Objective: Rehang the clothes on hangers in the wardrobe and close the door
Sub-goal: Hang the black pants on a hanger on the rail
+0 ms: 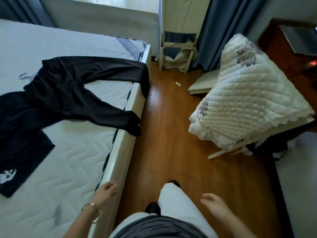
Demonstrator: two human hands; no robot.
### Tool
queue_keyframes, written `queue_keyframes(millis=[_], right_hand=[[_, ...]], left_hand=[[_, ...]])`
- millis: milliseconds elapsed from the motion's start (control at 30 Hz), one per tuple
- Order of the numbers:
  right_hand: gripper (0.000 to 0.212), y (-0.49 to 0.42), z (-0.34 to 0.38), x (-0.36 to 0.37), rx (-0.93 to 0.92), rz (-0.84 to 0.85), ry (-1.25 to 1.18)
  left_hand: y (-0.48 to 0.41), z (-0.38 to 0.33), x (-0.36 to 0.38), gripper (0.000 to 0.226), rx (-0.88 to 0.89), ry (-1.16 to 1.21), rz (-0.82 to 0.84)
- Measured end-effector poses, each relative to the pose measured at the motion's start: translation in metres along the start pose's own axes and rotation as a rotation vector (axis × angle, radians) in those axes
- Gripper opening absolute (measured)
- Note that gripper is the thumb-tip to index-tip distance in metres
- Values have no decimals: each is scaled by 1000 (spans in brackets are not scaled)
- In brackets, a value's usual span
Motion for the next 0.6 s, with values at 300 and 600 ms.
queue_keyframes(millis=[300,600], right_hand=[[26,-136,151,-57,-28,122,158],[24,-234,362,-107,-191,206,353]], left_hand=[[-80,67,5,19,-443,189,-146],[-165,-57,-2,10,-410,507,-269]])
Point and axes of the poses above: each hand's wrist, its own y-axis away from the middle knuckle, its own x-axis out of the palm, z = x × y, the point moved 6 cm from there along -y, towards the middle knuckle, and after that the axes turned 3 degrees about y, right-handed, at the moved point
